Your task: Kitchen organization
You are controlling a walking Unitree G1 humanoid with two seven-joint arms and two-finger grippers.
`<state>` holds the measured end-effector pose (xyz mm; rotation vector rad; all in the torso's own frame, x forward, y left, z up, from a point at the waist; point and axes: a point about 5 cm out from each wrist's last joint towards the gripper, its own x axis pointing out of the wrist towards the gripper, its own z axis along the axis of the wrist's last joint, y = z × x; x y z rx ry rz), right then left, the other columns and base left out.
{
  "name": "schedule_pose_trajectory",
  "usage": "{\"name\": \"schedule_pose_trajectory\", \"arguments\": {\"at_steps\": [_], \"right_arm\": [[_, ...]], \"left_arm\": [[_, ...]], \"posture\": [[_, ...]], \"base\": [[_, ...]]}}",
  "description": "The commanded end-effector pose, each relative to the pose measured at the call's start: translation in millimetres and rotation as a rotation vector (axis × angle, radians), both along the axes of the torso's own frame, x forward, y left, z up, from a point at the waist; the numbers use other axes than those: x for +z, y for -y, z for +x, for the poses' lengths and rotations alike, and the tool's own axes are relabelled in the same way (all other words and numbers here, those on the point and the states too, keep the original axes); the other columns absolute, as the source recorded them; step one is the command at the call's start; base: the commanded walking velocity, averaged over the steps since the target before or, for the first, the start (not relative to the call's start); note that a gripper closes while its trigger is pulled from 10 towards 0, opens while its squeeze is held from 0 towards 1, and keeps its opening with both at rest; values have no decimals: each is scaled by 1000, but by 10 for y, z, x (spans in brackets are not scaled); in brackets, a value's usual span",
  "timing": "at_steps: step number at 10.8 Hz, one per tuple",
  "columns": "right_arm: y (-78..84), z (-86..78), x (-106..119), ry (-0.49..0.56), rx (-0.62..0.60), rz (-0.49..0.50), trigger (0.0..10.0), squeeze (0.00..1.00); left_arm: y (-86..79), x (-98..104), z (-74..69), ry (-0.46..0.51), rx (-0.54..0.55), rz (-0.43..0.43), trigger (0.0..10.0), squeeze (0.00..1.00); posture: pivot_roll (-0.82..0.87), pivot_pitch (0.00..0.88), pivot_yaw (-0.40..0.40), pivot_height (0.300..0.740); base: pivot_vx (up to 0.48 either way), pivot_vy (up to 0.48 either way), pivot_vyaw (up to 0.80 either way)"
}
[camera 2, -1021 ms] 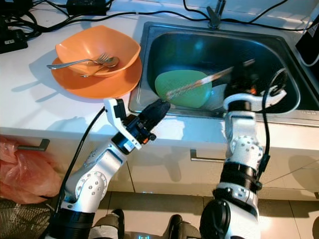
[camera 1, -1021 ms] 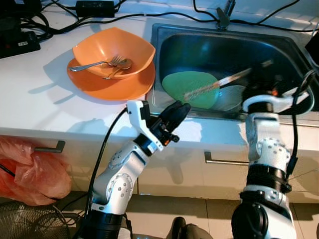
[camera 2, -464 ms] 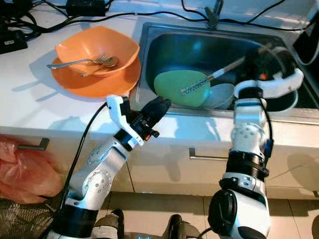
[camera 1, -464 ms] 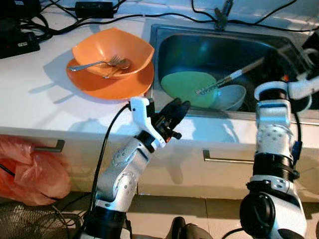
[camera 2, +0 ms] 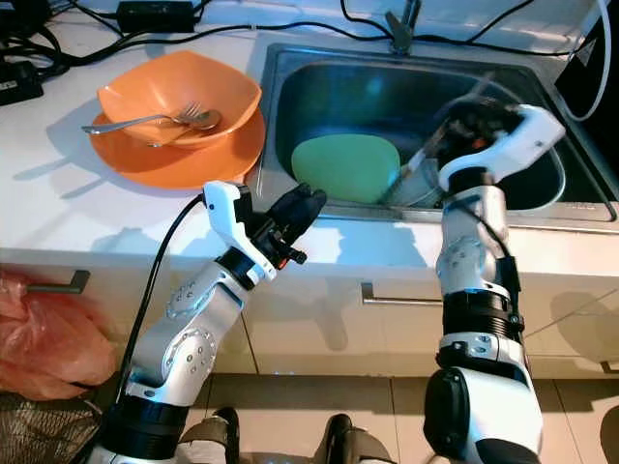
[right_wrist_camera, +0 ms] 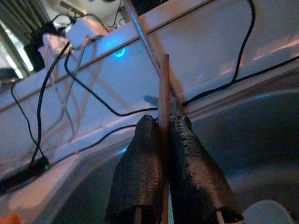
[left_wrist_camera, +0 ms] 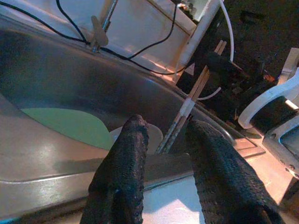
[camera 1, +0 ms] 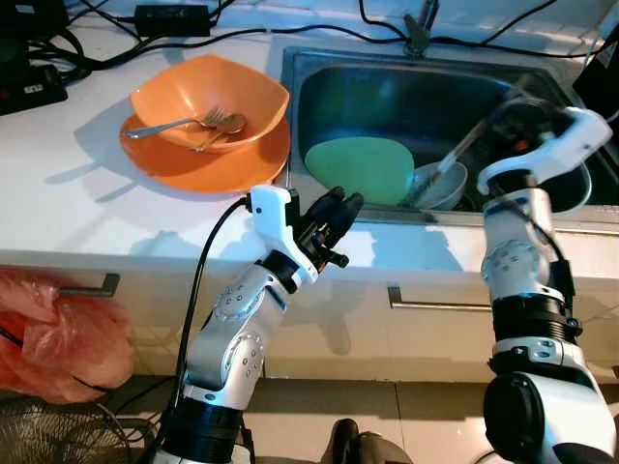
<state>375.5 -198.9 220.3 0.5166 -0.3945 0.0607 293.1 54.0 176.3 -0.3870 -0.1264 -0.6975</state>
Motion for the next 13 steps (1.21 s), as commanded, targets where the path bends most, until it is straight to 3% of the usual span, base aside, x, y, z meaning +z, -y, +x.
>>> {"name": "schedule_pose_trajectory", "arguments": {"at_steps": [1, 5, 7, 11, 12, 13], "right_arm": [[21, -7, -63, -17, -12, -64, 10000, 0], [-45, 14, -160, -27, -1, -146, 10000, 0], [-209, 19, -185, -4, 89, -193, 10000, 0], [-324, 43, -283, -32, 148, -184, 10000, 0], [-341, 45, -319, -44, 152, -181, 10000, 122], [-356, 45, -361, -58, 158, -178, 10000, 1000]], "left_arm": [[-34, -163, 16, -73, 32, 62, 10000, 0], [-102, -110, -12, -34, -29, 144, 10000, 0], [-142, -96, -60, -18, -89, 191, 10000, 0], [-157, -69, -70, -9, -97, 224, 10000, 0], [-162, -65, -70, -8, -94, 227, 10000, 0], [-162, -64, -72, -9, -93, 227, 10000, 0]], "posture": [[182, 189, -85, 740], [182, 189, -84, 740], [185, 185, -83, 740], [191, 172, -85, 740], [196, 168, -85, 740], [198, 171, -87, 740]], "base": [[0, 0, 0], [0, 0, 0], [0, 0, 0], [0, 0, 0], [0, 0, 0], [0, 0, 0]]}}
